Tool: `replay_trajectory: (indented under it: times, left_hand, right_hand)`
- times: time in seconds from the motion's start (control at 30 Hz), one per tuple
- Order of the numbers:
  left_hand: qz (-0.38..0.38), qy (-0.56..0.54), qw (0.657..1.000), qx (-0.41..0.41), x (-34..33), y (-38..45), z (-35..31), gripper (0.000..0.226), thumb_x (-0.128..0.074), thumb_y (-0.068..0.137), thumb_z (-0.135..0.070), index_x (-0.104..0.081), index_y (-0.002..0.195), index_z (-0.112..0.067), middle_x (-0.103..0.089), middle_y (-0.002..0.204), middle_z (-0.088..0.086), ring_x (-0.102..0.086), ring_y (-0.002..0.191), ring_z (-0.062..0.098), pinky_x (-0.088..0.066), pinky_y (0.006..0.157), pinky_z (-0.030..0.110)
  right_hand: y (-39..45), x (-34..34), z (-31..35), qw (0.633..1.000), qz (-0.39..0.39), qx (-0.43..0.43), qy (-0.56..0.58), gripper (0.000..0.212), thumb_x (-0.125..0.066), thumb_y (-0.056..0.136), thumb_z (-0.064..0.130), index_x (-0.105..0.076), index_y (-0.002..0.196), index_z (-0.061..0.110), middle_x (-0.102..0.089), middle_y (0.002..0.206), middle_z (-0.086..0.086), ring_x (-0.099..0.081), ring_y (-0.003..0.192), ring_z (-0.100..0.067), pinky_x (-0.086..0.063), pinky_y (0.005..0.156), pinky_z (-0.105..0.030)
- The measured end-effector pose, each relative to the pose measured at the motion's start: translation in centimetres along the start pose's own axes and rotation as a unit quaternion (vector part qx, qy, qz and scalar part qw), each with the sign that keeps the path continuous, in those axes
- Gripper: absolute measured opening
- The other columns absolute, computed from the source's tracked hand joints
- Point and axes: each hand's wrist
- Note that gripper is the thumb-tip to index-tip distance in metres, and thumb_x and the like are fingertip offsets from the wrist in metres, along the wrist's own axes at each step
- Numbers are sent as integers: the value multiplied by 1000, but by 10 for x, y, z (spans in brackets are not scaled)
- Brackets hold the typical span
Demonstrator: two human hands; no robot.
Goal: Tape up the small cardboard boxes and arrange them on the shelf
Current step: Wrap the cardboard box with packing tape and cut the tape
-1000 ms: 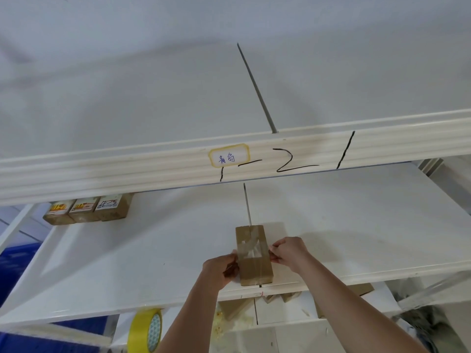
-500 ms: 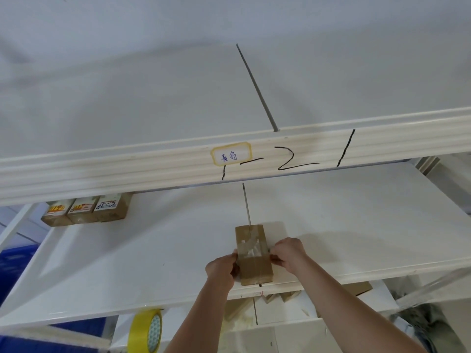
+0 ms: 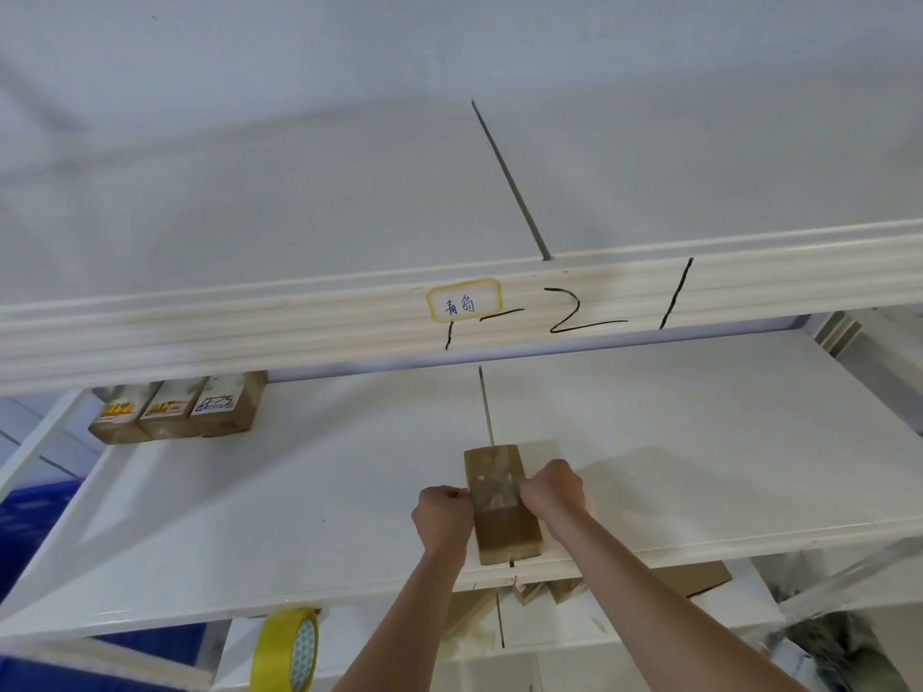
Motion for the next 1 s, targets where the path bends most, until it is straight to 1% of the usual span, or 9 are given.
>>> replay_trajectory:
  times: [0.13,0.23,0.33,0.5,0.6,0.73,0.87,0.93,1.0]
  left_hand:
    - [8,63,998,-27,-2,-1,-2,26,-72,88,-13,-71,67,2,-70,67,17,-65,60,27,-58,66,31]
    - [29,119,992,-32,-1,1,-13,26,-79,86,-23,-72,81,2,-74,78,15,-74,72,27,-59,69,30]
    - [70,184,980,-37,0,4,-31,33,-80,84,-33,-60,91,-7,-71,90,10,-73,76,25,-60,66,30]
    - [76,190,979,-13,1,10,-37,39,-83,82,-33,-48,77,-16,-67,81,4,-67,57,18,-43,37,19]
    - [51,184,982,2,-2,14,-28,38,-86,79,-36,-55,85,-13,-69,83,5,-70,66,19,-52,51,22]
    - [-1,154,988,-1,-12,9,-14,38,-85,80,-38,-65,93,-8,-69,82,4,-68,74,19,-45,54,22]
    - [6,130,991,15,-10,9,-14,40,-87,77,-39,-66,89,-8,-71,82,5,-71,75,20,-54,62,27]
    - [6,119,993,24,-9,8,-13,41,-87,76,-41,-67,89,-8,-72,82,5,-71,75,20,-54,62,27]
    - [1,89,996,32,-9,5,-10,37,-87,76,-39,-70,87,-8,-72,80,4,-71,74,19,-53,61,26]
  right_hand:
    - [-3,0,2,997,31,25,-59,18,-59,93,34,-57,84,18,-66,82,-2,-64,83,-21,-54,93,-43]
    - [1,-2,5,995,24,36,-88,4,-60,92,13,-56,90,14,-63,83,-3,-63,80,-19,-56,88,-39]
    - [5,1,15,995,39,44,-84,13,-65,92,8,-58,104,9,-63,91,-6,-66,86,-23,-58,79,-33]
    - [14,13,26,993,94,12,-69,17,-75,89,9,-63,98,2,-72,90,-16,-75,75,-29,-64,68,-39]
    - [18,6,23,995,40,21,-87,12,-72,90,8,-60,91,7,-65,77,-8,-70,68,-23,-60,55,-30]
    - [26,-8,8,996,-32,15,-81,18,-67,90,5,-55,82,16,-62,76,-3,-65,75,-21,-62,81,-43]
    - [30,-7,5,995,-38,35,-89,21,-70,89,6,-54,80,16,-61,71,-1,-60,61,-13,-59,64,-31]
    - [28,-4,6,994,-22,53,-97,12,-69,91,6,-59,90,12,-60,74,-1,-59,62,-12,-50,51,-24]
    - [26,-2,6,994,8,62,-94,11,-70,91,9,-59,94,9,-64,82,-4,-63,68,-16,-53,52,-26]
Point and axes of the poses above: each hand's wrist, its own y-axis towards the middle knuckle, its own x-axis out of the back of the hand, z = x × y
